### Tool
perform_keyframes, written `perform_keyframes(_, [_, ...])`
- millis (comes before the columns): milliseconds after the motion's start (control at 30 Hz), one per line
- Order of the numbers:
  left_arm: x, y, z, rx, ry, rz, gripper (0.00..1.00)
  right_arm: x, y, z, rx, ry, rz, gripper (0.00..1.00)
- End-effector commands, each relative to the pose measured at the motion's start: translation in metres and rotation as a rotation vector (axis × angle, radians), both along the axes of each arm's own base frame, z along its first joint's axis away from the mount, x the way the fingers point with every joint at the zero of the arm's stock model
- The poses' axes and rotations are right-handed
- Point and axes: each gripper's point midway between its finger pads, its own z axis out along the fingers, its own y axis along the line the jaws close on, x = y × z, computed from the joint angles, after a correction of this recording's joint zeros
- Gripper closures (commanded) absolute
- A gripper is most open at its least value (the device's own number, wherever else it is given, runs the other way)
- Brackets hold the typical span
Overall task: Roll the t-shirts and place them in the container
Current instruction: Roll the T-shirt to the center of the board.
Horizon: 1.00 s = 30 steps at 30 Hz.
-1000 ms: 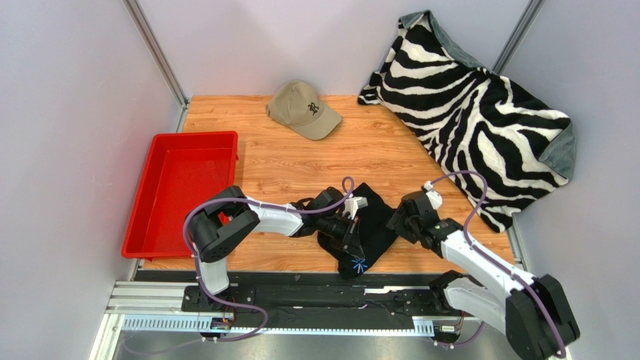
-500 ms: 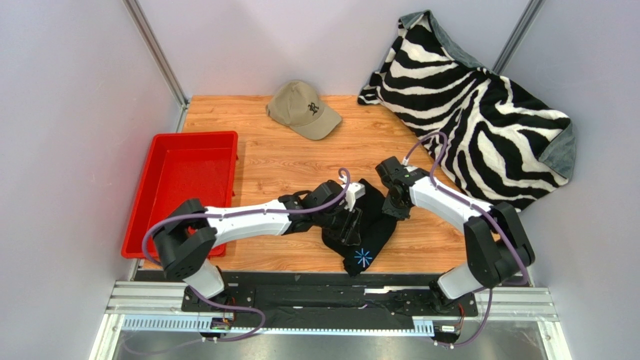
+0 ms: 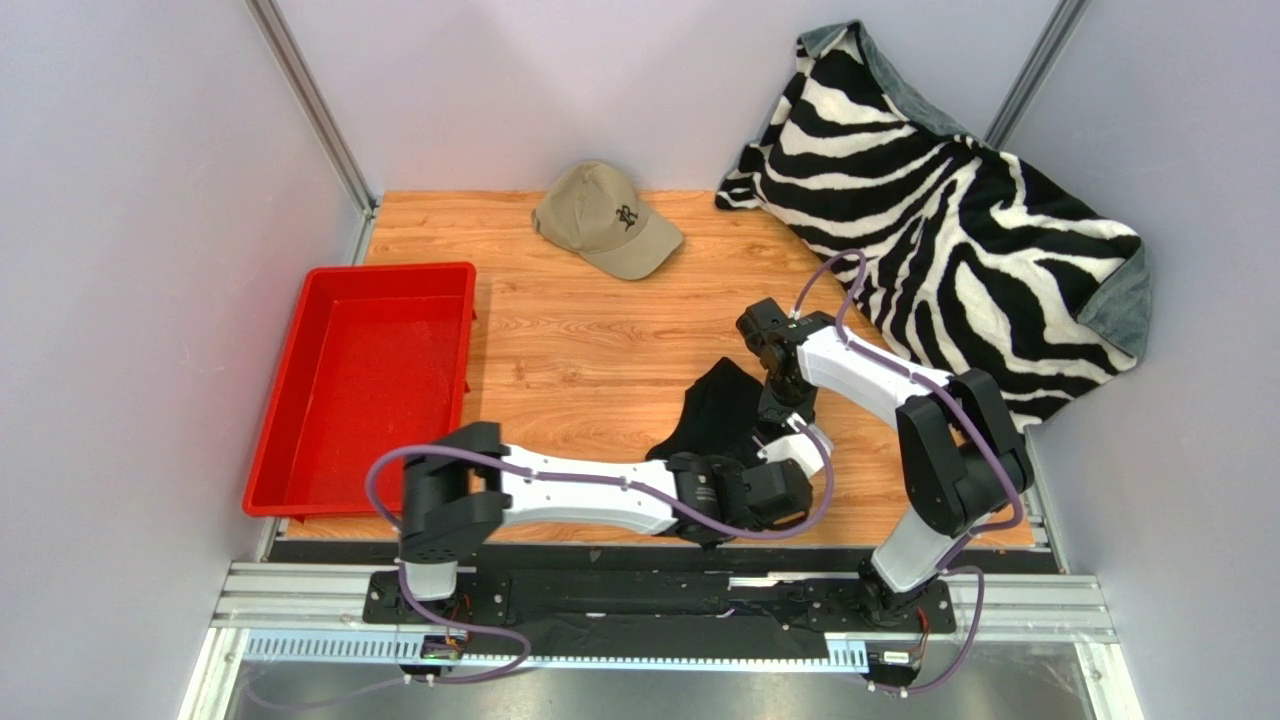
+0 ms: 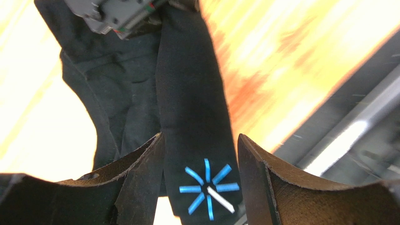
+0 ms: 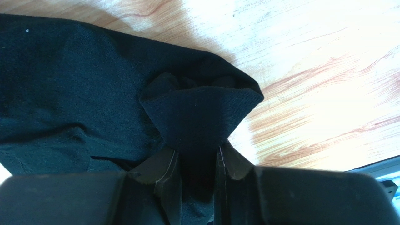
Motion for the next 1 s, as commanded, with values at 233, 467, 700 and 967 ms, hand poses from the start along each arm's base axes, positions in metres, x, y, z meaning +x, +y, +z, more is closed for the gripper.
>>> perform_keyframes(233, [0.02, 0.005, -0.029, 0.145, -0.117, 0.076, 0.42, -0.005, 0.0, -0.015, -0.005, 0.055, 0.006, 1.0])
perform_keyframes(467, [0.016, 0.013, -0.043, 0.063, -0.003, 0.061, 1.0, 0.008, 0.008, 0.009, 0.063, -0.064, 0.008, 0.52])
perform_keyframes(700, [0.015, 0.014, -0.03, -0.178, 0.236, 0.01, 1.0, 0.032, 0.01, 0.064, 0.154, -0.354, -0.016, 0.26])
perform_keyframes(967, [0.01, 0.031, -0.041, -0.363, 0.557, 0.0, 1.0, 0.03, 0.006, 0.097, 0.304, -0.636, -0.119, 0.23])
